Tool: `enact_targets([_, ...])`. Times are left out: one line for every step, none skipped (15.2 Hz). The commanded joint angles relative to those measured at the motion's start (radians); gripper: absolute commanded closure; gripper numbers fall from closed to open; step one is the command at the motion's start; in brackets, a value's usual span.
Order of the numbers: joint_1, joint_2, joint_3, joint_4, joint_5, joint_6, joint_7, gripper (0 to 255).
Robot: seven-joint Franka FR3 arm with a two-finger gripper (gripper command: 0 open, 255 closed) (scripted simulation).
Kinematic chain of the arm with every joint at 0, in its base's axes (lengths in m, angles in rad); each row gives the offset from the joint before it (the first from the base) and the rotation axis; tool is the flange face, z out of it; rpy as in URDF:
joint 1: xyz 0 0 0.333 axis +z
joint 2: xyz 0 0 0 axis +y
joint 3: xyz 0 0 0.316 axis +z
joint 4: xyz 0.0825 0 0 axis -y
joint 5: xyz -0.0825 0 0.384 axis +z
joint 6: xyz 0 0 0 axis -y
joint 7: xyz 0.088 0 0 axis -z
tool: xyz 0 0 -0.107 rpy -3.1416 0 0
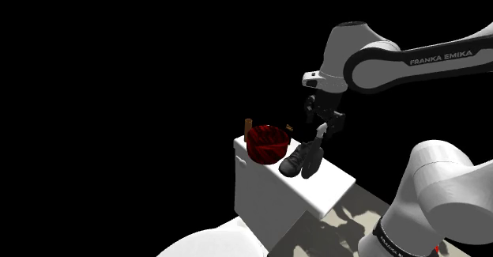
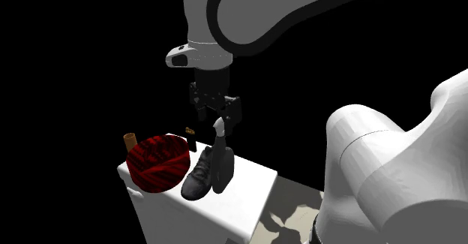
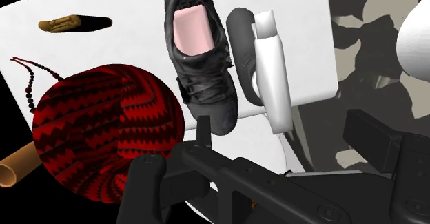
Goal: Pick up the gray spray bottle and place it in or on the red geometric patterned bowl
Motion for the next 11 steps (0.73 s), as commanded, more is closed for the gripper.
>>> enact_targets([-0.003, 0.009, -0.010, -0.021, -0.010, 0.031, -0.002, 0])
enact_targets([-0.004, 0.015, -0.015, -0.031, -0.015, 0.047, -0.001, 0])
enact_targets([-0.005, 0.019, -0.018, -0.036, -0.018, 0.056, -0.001, 0])
enact_targets([-0.005, 0.019, -0.018, -0.036, -0.018, 0.056, -0.001, 0])
enact_targets([-0.005, 0.019, -0.018, -0.036, -0.018, 0.056, -0.001, 0])
enact_targets([-0.005, 0.019, -0.018, -0.036, -0.018, 0.056, -0.001, 0])
enact_targets([-0.005, 0.019, -0.018, -0.036, -0.018, 0.056, -0.001, 0])
enact_targets([-0.005, 0.019, -0.018, -0.036, -0.018, 0.056, -0.001, 0])
enact_targets([-0.005, 0.019, -0.018, -0.036, -0.018, 0.056, -0.001, 0])
enact_targets([-0.005, 0.019, -0.018, -0.036, -0.018, 0.056, -0.001, 0])
enact_targets([-0.005, 0.019, -0.018, -0.036, -0.018, 0.056, -0.001, 0])
